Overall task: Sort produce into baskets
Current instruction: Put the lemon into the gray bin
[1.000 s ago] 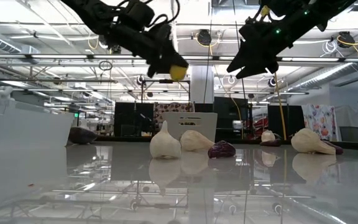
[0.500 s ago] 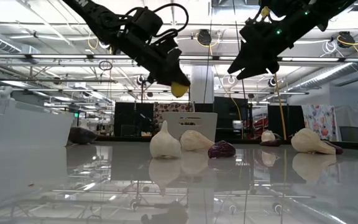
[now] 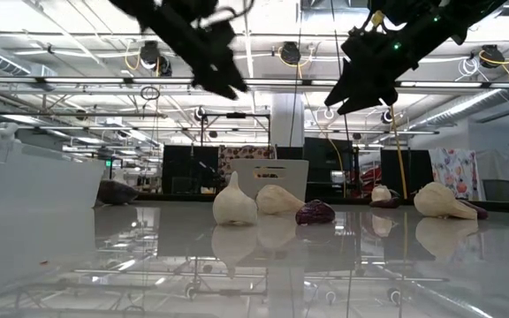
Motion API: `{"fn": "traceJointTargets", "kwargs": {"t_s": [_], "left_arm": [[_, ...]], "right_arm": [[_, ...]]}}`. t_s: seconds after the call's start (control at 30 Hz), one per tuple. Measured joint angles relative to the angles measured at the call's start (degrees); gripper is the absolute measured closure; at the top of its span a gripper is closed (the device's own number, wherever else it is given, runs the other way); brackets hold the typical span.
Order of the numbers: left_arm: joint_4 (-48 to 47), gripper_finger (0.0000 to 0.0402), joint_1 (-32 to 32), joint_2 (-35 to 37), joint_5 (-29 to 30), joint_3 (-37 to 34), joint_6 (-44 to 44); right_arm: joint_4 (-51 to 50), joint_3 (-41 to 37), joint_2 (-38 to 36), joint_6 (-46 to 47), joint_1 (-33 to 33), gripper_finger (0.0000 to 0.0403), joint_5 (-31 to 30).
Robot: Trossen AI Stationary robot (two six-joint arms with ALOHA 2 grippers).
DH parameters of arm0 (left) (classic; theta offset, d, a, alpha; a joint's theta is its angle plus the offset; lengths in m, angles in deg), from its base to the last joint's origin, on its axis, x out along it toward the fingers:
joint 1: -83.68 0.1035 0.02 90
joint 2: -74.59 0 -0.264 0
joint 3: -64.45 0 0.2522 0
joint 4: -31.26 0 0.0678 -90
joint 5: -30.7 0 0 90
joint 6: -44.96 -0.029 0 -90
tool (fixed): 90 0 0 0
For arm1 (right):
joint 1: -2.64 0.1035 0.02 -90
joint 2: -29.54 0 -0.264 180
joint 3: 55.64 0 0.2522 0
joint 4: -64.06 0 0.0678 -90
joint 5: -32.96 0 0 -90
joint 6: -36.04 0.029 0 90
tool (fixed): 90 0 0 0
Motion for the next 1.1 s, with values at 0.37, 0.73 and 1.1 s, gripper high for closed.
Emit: {"fn": "traceJointTargets", "kwargs": {"t_s": [0.37,0.73,1.1], "left_arm": [[-49.1,0.0102,-14.3,10.8,-5.0,1.1,35.6],[-56.4,0.0102,-35.6,8.4,-4.9,1.1,71.1],[-56.3,0.0102,-53.5,-1.1,-14.0,1.1,91.3]], "right_arm": [[1.0,0.0,0.0,-6.9,0.0,0.0117,0.1],[4.1,0.0,0.0,-16.6,0.0,0.0117,0.3],[5.4,0.0,0.0,-19.5,0.0,0.0117,0.3]]}}
